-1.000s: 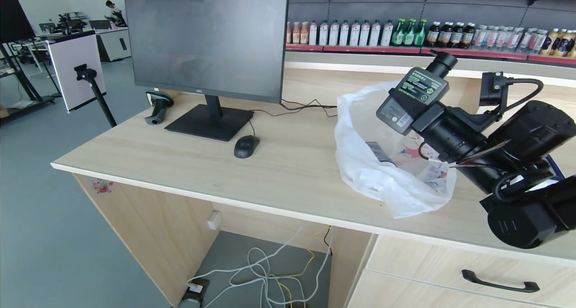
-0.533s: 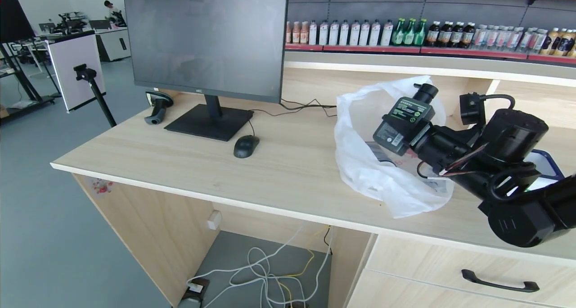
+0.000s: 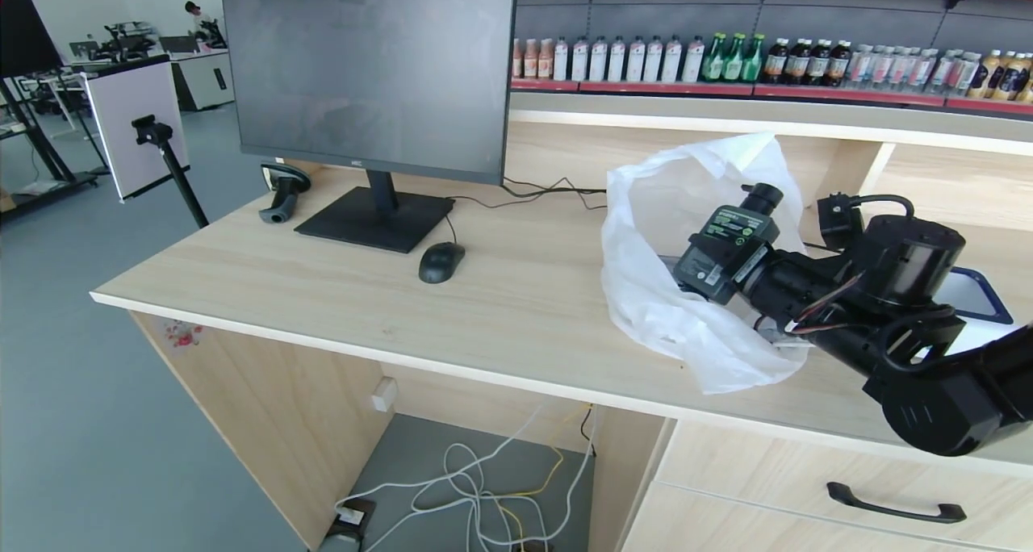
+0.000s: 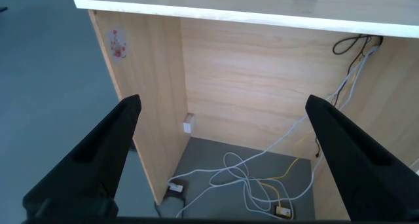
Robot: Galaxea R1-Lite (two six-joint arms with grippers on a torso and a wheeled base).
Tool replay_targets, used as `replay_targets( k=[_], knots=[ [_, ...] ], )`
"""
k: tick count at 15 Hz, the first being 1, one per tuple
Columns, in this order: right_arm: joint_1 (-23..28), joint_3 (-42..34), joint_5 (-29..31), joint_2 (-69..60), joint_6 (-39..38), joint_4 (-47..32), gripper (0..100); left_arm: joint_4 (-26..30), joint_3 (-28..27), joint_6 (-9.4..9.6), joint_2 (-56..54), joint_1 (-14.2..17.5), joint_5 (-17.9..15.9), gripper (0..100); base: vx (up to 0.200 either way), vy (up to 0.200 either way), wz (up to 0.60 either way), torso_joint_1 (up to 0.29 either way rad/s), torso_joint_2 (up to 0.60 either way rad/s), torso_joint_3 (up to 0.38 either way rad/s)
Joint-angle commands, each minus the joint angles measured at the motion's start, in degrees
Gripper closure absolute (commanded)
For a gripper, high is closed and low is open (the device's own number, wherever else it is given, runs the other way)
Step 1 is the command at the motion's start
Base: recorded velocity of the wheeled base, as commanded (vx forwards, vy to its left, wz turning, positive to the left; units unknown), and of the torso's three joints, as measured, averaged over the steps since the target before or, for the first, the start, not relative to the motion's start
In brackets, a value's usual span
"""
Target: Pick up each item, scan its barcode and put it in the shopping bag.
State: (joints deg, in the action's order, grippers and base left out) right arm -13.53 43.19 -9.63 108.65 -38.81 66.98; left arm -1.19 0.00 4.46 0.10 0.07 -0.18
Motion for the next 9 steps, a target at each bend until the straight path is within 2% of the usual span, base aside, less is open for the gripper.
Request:
replay_targets(
  k=[1,4,7,9],
  knots=[
    [-0.36,-0.30,0.14,0.68,-0.12,-0.35,100,-0.04,0.00,0.02,-0.01,0.01,0.01,0,0.000,0.000,0.00,0.000,0.00,0.000],
    [-0.97,0.93,0.75,1.30,0.06,-3.78,100,-0.04,0.00,0.02,-0.01,0.01,0.01,0,0.000,0.000,0.00,0.000,0.00,0.000],
    [-1.59,8.05,0.49,0.33,-0.12,-11.08,100,-0.04,0.00,0.02,-0.01,0.01,0.01,0,0.000,0.000,0.00,0.000,0.00,0.000],
    [-2.46,9.89,0.49,-0.99,0.06,-13.89,100,-0.04,0.00,0.02,-0.01,0.01,0.01,0,0.000,0.000,0.00,0.000,0.00,0.000]
  ],
)
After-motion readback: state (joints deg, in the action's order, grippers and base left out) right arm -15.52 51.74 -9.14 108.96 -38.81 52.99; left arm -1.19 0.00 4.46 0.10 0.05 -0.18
